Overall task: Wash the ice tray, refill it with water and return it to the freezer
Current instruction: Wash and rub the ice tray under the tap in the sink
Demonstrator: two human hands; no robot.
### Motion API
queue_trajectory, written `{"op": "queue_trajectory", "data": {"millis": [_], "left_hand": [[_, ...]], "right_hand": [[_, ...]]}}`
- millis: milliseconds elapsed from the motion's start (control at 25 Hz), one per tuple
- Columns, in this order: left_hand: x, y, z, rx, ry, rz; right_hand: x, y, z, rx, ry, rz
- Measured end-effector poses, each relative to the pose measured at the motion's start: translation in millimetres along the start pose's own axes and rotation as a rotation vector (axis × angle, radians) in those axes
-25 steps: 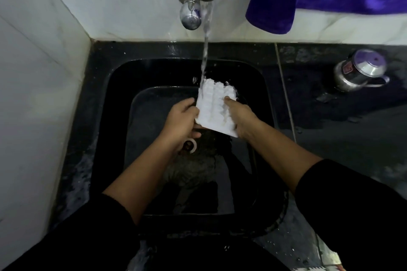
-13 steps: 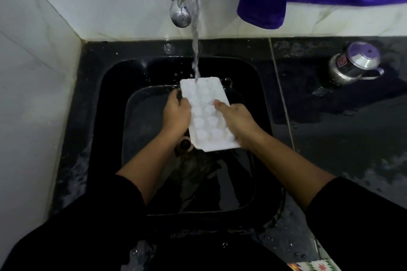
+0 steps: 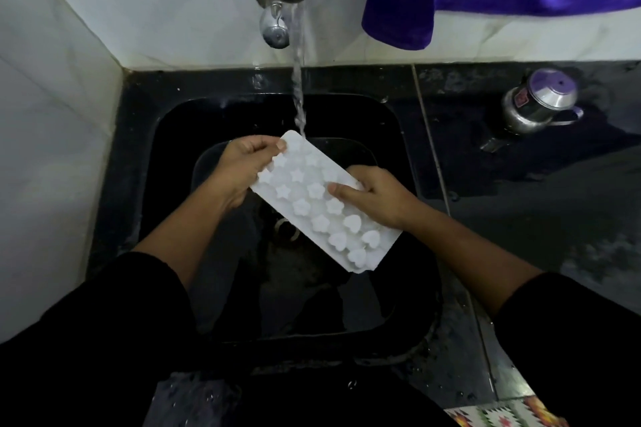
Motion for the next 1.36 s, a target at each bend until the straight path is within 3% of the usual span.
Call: {"op": "queue_trajectory", "data": {"millis": [160, 240, 440, 600, 840, 1040, 1200, 1360], "left_hand": [[-17, -20, 15, 0.090, -0.084, 0.018], [-29, -22, 26, 0.033, -0.091, 0.011], [-49, 7, 69, -0.254, -0.095, 0.009], [-59, 34, 88, -0.387, -0.076, 0.013], [-70, 58, 72, -0.590, -0.129, 0.076], [-63, 56, 5, -0.539, 0.017, 0.183], [-58, 25, -22, -0.516, 0.062, 0.112], [-67, -15, -9, -0.433, 0.062, -0.014]], "right_hand": [[20, 26, 3, -0.121, 0.007, 0.083], [28, 31, 9, -0.057, -0.025, 0.103], [32, 5, 19, 0.512, -0.249, -0.014], [41, -9, -21, 0.824, -0.218, -0.197], [32, 40, 7, 0.734, -0.223, -0.100], [-10, 62, 59, 0.650, -0.278, 0.003], [-37, 28, 92, 0.673, -0.406, -0.047], [-41, -18, 77, 0.752, -0.454, -0.161]]}}
Point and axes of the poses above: each hand's wrist, its own x-axis towards the middle knuckle, its own z-axis out of the back of the hand, y = z × x, the point moved 9 cm from there along x, towards the middle knuckle, and after that the axes turned 9 degrees about y, right-handed, at the moved point
